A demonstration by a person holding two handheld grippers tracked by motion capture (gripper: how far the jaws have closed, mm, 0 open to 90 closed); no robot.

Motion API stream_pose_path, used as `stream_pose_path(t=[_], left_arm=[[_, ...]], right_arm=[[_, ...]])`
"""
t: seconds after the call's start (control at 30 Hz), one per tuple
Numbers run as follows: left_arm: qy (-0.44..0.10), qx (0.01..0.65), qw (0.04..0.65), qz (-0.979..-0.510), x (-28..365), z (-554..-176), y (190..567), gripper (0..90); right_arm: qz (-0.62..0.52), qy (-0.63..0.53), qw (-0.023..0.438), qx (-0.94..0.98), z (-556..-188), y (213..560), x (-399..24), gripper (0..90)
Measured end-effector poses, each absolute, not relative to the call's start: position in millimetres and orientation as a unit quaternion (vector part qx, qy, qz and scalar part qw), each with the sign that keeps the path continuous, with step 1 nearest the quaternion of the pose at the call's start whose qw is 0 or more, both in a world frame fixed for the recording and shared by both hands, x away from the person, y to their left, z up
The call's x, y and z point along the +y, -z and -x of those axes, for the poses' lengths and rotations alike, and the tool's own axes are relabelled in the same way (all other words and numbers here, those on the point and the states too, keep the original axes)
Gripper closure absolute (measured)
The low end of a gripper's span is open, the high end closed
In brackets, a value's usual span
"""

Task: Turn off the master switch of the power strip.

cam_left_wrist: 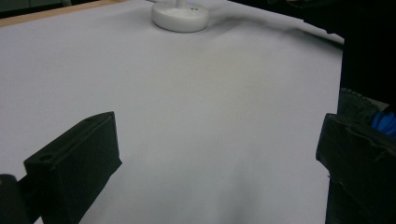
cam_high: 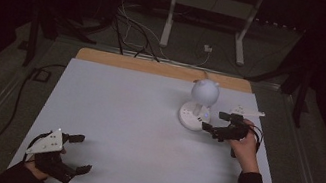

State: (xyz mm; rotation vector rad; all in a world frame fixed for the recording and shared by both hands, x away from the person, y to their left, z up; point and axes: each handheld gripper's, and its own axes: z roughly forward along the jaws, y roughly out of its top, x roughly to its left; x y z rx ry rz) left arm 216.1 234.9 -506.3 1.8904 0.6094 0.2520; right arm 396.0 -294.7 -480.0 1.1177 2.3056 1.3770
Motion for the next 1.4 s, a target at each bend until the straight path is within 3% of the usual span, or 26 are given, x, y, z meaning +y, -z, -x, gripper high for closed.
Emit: stream_pose_path(t=[0.3,0.4,0.67,0.87,1.23,1.4], left_arm=[[-0.105,0.256,0.538,-0.796,234.6,-216.0,506.4,0.1],[-0.105,0.256,0.538,-0.796,234.6,-215.9,506.4,0.1],[-0.105,0.255,0.538,-0.797,234.5,-216.0,506.6,0.1],[-0.105,0.255,0.538,-0.797,234.7,-216.0,506.6,0.1],[-0.104,0.255,0.538,-0.796,234.8,-216.1,506.6,0.1],[-0.103,0.256,0.539,-0.796,234.7,-216.1,506.7,0.1]], right_arm=[[-0.422,-0.469,0.126,0.765,-405.4,491.3,-296.3,0.0],[-0.446,-0.470,0.133,0.750,-407.6,494.8,-296.7,5.7],[-0.488,-0.459,0.141,0.729,-412.0,498.4,-297.4,34.3],[-0.506,-0.452,0.148,0.720,-415.1,500.0,-296.1,50.7],[-0.505,-0.437,0.155,0.728,-420.6,503.1,-289.5,69.3],[-0.504,-0.430,0.147,0.735,-422.9,503.1,-286.7,82.0]])
